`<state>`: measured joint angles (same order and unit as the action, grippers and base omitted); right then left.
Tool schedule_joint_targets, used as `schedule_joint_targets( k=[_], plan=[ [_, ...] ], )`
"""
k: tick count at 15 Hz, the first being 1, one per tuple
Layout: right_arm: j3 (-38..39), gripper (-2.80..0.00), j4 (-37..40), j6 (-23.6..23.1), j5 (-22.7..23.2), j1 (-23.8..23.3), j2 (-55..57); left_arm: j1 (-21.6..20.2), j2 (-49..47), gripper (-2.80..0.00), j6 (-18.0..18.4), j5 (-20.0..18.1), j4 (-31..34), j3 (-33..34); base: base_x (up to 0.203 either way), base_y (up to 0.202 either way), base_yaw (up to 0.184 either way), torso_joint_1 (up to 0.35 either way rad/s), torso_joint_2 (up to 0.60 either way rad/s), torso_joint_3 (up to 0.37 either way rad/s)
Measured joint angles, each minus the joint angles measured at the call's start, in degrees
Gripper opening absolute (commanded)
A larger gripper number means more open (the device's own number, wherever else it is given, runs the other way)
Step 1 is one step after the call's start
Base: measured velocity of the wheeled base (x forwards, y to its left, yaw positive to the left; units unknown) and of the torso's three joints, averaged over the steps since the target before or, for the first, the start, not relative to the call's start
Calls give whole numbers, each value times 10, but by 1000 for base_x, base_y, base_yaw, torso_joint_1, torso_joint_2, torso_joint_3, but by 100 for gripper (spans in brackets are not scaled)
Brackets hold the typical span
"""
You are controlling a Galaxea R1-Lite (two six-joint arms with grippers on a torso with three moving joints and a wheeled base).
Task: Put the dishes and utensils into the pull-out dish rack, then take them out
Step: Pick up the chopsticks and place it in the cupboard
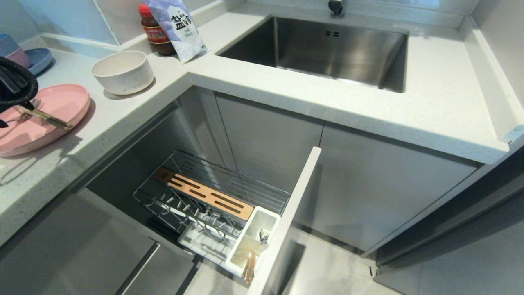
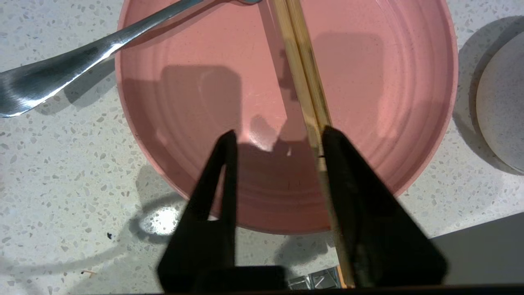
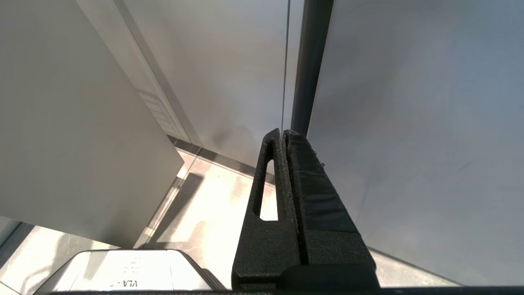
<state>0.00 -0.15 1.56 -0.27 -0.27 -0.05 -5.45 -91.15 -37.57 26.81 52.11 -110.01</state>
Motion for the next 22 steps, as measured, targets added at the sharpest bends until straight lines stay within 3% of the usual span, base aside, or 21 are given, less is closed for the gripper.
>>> schedule_joint_targets(
  k=[22],
  plan=[
    [0, -280, 0, 0, 0, 0, 0, -2, -42, 0, -1, -13, -1, 0, 0, 0, 0, 0, 0, 0]
  ],
)
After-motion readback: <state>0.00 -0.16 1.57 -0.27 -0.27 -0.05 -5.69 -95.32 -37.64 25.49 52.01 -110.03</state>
